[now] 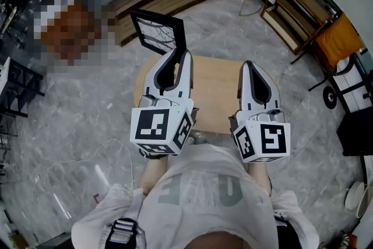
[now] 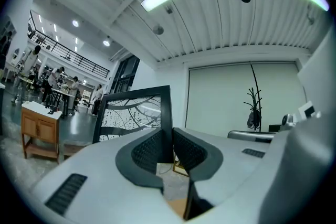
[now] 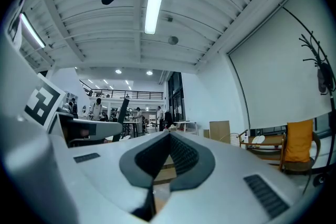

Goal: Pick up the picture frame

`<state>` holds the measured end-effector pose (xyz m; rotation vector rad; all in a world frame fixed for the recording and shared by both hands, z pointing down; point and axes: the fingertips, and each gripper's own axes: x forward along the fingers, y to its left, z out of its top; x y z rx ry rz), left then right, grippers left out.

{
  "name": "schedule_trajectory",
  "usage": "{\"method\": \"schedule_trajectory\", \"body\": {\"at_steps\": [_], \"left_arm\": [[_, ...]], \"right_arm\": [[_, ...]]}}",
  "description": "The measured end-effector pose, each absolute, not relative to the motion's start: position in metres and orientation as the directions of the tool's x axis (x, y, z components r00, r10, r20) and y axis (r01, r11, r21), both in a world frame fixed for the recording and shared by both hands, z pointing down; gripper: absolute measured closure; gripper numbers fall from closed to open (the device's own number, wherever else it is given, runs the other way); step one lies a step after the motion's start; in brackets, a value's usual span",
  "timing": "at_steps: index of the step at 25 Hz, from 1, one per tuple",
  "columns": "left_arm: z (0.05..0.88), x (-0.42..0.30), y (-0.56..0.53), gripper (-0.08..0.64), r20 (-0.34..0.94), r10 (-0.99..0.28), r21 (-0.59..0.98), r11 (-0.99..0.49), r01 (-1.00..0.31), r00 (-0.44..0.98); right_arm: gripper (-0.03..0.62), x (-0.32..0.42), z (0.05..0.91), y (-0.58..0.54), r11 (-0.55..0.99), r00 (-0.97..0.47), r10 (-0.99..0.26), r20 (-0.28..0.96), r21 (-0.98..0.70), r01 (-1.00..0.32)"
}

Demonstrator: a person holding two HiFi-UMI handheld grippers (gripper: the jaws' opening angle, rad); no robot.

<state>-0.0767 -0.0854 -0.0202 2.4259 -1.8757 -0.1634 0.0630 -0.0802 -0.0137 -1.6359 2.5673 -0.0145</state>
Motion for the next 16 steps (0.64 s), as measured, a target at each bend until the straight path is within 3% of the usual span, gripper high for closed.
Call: {"method": "schedule_trajectory", "body": {"at_steps": [16], "left_arm": [[-0.0250, -0.0848, -0.0818, 0.487, -0.041, -0.973, 0.122, -0.230, -0.966, 0.226]], "right_arm": [[0.588, 0.0546, -0.0190, -0.0797, 0.454, -0.450, -0.889, -0.084, -0.038, -0.890]]}}
